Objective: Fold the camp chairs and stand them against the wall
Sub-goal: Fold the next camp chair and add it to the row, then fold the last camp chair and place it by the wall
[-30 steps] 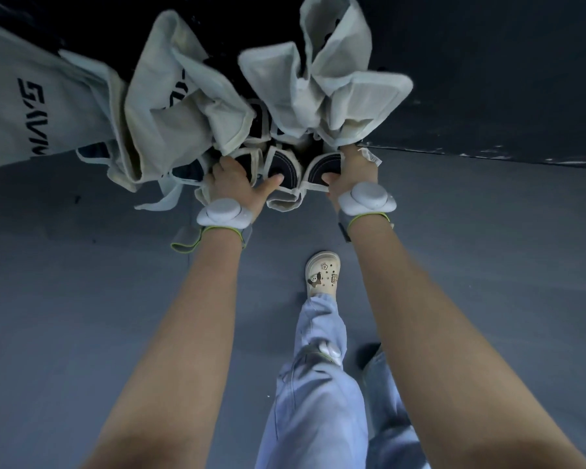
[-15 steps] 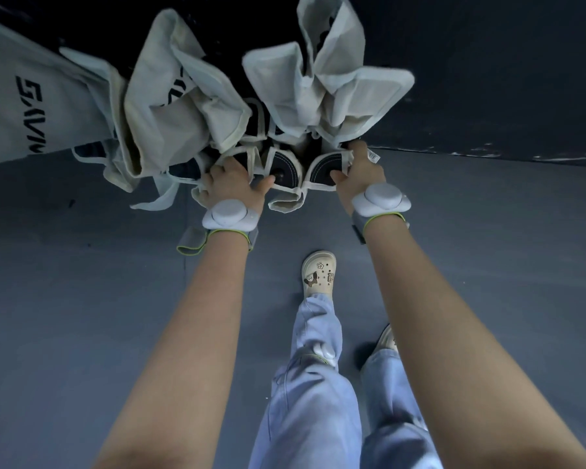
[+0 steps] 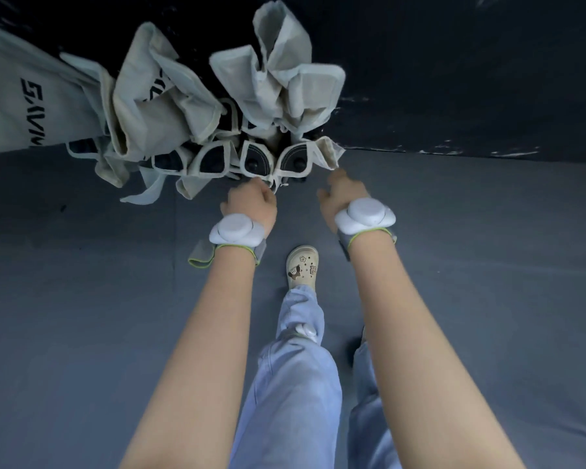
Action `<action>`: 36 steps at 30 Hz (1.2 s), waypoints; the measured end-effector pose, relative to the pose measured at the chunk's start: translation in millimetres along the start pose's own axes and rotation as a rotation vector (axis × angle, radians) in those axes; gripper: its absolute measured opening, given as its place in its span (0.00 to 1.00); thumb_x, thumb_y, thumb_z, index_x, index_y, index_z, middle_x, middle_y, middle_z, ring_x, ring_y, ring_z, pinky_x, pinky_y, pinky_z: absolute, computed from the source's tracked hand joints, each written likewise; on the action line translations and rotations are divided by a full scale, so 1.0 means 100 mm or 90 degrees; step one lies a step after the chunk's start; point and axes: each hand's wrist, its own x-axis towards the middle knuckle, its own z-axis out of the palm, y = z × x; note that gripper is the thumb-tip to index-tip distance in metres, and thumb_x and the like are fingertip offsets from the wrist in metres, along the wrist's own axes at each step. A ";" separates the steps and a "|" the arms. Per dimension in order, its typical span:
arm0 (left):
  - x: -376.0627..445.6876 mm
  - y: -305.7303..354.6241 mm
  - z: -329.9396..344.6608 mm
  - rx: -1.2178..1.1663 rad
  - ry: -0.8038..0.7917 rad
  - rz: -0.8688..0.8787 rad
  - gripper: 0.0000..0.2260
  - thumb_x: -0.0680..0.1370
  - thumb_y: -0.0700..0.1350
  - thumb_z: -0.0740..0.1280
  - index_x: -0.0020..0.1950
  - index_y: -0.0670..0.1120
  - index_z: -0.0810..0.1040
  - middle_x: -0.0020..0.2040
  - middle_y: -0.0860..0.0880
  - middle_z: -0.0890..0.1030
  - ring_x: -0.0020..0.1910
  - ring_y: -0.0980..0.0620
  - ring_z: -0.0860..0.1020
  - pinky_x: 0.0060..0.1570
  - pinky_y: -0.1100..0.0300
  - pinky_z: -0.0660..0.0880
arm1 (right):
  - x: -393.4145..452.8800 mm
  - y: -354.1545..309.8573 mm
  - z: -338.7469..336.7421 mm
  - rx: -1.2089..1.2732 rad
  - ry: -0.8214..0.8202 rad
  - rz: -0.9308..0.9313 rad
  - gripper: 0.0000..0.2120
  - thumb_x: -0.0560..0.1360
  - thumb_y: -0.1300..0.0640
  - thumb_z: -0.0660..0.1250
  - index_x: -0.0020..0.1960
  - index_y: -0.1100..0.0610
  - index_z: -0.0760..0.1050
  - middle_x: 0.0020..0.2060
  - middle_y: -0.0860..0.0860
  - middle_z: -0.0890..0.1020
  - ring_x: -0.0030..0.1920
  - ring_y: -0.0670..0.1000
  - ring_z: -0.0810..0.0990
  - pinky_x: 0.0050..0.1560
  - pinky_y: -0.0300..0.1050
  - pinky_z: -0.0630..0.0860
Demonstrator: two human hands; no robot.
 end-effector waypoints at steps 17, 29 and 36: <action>-2.95 0.73 0.67 -0.265 0.024 -0.025 0.09 0.76 0.45 0.56 0.38 0.43 0.70 0.37 0.43 0.76 0.38 0.41 0.70 0.41 0.54 0.70 | -2.48 1.47 -0.43 -0.082 -0.043 -0.079 0.17 0.82 0.52 0.52 0.66 0.59 0.64 0.59 0.58 0.77 0.57 0.60 0.78 0.45 0.45 0.66; -4.81 0.95 1.14 -0.284 0.086 0.039 0.07 0.78 0.42 0.58 0.44 0.45 0.75 0.43 0.46 0.77 0.46 0.44 0.74 0.39 0.57 0.67 | -4.04 2.44 -0.48 -0.178 -0.049 -0.120 0.18 0.82 0.51 0.51 0.67 0.59 0.64 0.63 0.56 0.75 0.61 0.59 0.76 0.46 0.45 0.65; -5.55 0.61 1.48 -0.253 0.134 0.065 0.07 0.77 0.42 0.57 0.44 0.49 0.73 0.46 0.47 0.78 0.52 0.41 0.74 0.45 0.52 0.72 | -4.69 2.90 -0.05 -0.121 0.033 -0.177 0.17 0.82 0.51 0.52 0.65 0.60 0.65 0.61 0.57 0.77 0.58 0.59 0.78 0.45 0.45 0.65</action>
